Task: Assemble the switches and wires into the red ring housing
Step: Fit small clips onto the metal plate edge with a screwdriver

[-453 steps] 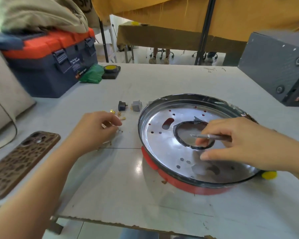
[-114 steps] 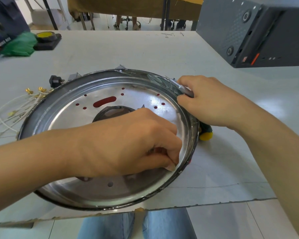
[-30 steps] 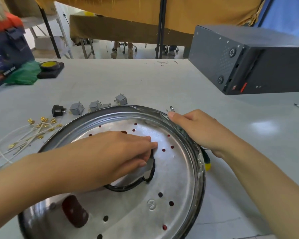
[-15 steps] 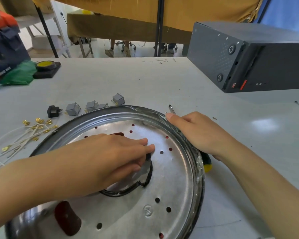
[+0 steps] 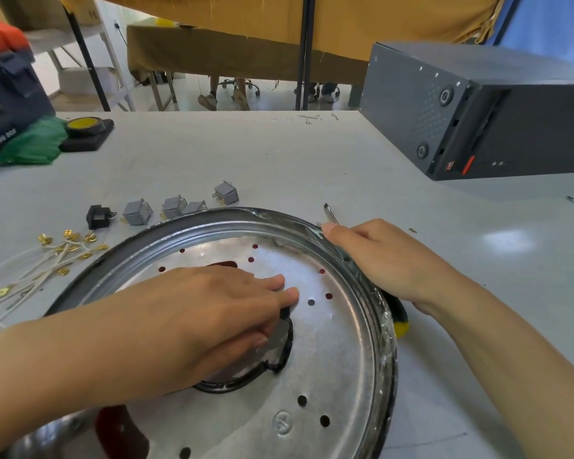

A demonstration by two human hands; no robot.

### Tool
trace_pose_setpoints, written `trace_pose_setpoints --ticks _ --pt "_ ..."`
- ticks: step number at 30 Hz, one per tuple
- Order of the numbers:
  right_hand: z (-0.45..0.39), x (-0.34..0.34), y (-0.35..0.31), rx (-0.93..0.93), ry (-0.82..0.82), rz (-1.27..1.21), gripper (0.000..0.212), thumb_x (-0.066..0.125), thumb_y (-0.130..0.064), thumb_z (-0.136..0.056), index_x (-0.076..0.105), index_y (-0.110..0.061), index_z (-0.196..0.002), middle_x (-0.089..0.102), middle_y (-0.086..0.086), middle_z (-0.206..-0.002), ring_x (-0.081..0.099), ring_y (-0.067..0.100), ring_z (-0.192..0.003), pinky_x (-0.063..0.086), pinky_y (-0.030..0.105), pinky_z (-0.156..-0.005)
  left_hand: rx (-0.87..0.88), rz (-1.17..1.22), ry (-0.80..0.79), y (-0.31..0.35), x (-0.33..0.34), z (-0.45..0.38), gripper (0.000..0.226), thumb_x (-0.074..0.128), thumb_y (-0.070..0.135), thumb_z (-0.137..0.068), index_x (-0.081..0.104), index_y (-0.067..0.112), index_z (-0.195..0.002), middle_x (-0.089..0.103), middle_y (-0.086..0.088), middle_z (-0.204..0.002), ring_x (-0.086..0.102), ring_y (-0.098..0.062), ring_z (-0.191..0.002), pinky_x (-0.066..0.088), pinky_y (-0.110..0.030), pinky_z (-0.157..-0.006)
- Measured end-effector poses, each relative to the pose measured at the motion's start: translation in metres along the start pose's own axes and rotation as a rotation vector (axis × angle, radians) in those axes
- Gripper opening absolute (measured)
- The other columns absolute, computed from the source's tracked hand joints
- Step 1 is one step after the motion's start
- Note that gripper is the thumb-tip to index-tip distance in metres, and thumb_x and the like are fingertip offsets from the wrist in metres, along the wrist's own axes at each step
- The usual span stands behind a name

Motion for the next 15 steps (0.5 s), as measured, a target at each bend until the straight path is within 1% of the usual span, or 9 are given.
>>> trace_pose_setpoints --ticks 2,3,5,7,9,10,11,13,15 --pt "-0.001 0.000 0.002 0.004 -0.013 -0.048 0.069 0.037 -0.056 -0.091 0.057 0.008 -0.107 0.064 0.015 -0.078 0.058 0.031 -0.072 0.048 0.044 -0.082 0.000 -0.004 -0.004 0.001 -0.001 0.000 0.028 0.048 0.028 -0.078 0.075 0.019 -0.075 0.075 0.001 -0.091 0.072 -0.015 -0.082 0.058 -0.033 -0.056" --pt "-0.001 0.000 0.003 0.011 -0.020 -0.076 0.068 0.038 -0.055 -0.091 0.056 0.008 -0.110 0.069 0.021 -0.092 0.062 0.039 -0.085 0.046 0.047 -0.090 -0.003 0.013 -0.006 0.001 -0.001 0.000 0.024 0.052 0.026 -0.078 0.075 0.019 -0.077 0.075 0.000 -0.092 0.072 -0.016 -0.084 0.059 -0.035 -0.057" --pt "-0.001 0.001 0.003 0.028 -0.032 -0.112 0.066 0.038 -0.054 -0.092 0.055 0.007 -0.112 0.062 0.026 -0.110 0.057 0.041 -0.103 0.042 0.050 -0.096 -0.024 0.028 -0.013 0.002 -0.002 0.002 0.027 0.049 0.027 -0.080 0.074 0.018 -0.079 0.074 -0.001 -0.095 0.071 -0.016 -0.086 0.059 -0.035 -0.060" --pt "0.000 0.001 0.002 0.030 -0.037 -0.126 0.065 0.038 -0.052 -0.093 0.056 0.007 -0.111 0.061 0.026 -0.111 0.057 0.039 -0.104 0.042 0.049 -0.097 -0.043 0.040 -0.023 0.001 -0.001 0.001 0.028 0.048 0.028 -0.082 0.074 0.017 -0.083 0.074 -0.001 -0.098 0.071 -0.016 -0.089 0.060 -0.035 -0.064" --pt "0.000 0.001 0.001 0.026 -0.036 -0.130 0.064 0.038 -0.052 -0.093 0.057 0.007 -0.110 0.062 0.025 -0.109 0.061 0.037 -0.098 0.042 0.047 -0.096 -0.081 0.098 -0.050 0.002 0.000 -0.001 0.033 0.045 0.032 -0.086 0.073 0.017 -0.095 0.070 0.002 -0.111 0.067 -0.014 -0.101 0.057 -0.035 -0.080" --pt "-0.001 0.001 0.001 0.022 -0.036 -0.126 0.064 0.038 -0.052 -0.093 0.057 0.007 -0.108 0.064 0.025 -0.106 0.064 0.034 -0.089 0.043 0.047 -0.095 -0.109 0.113 -0.041 0.001 0.001 -0.002 0.042 0.035 0.038 -0.090 0.069 0.020 -0.108 0.063 0.007 -0.124 0.059 -0.009 -0.113 0.050 -0.029 -0.094" --pt "0.000 0.001 0.001 0.016 -0.035 -0.117 0.065 0.037 -0.052 -0.093 0.057 0.008 -0.106 0.065 0.026 -0.100 0.061 0.028 -0.079 0.045 0.046 -0.093 -0.138 0.126 -0.062 -0.001 0.004 -0.003 0.048 0.026 0.043 -0.093 0.061 0.025 -0.120 0.052 0.013 -0.136 0.047 -0.003 -0.125 0.037 -0.020 -0.105" --pt "0.000 0.000 0.001 -0.001 -0.032 -0.091 0.066 0.037 -0.053 -0.093 0.058 0.010 -0.099 0.060 0.021 -0.078 0.050 0.020 -0.068 0.048 0.043 -0.080 -0.189 0.157 -0.168 -0.002 0.007 -0.005 0.043 0.027 0.043 -0.096 0.048 0.032 -0.132 0.033 0.022 -0.147 0.027 0.004 -0.134 0.019 -0.011 -0.108" --pt "0.001 0.000 0.001 -0.012 -0.017 -0.075 0.066 0.038 -0.053 -0.093 0.057 0.010 -0.089 0.046 0.009 -0.065 0.044 0.017 -0.061 0.039 0.035 -0.066 -0.207 0.153 -0.196 0.001 0.005 -0.008 0.039 0.030 0.039 -0.097 0.044 0.036 -0.134 0.026 0.026 -0.148 0.021 0.008 -0.135 0.016 -0.010 -0.108"
Point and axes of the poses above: each hand's wrist, its own z-axis away from the middle knuckle, its own x-axis out of the palm, y = z × x, the point moved 1 cm from there along -z, towards the middle knuckle
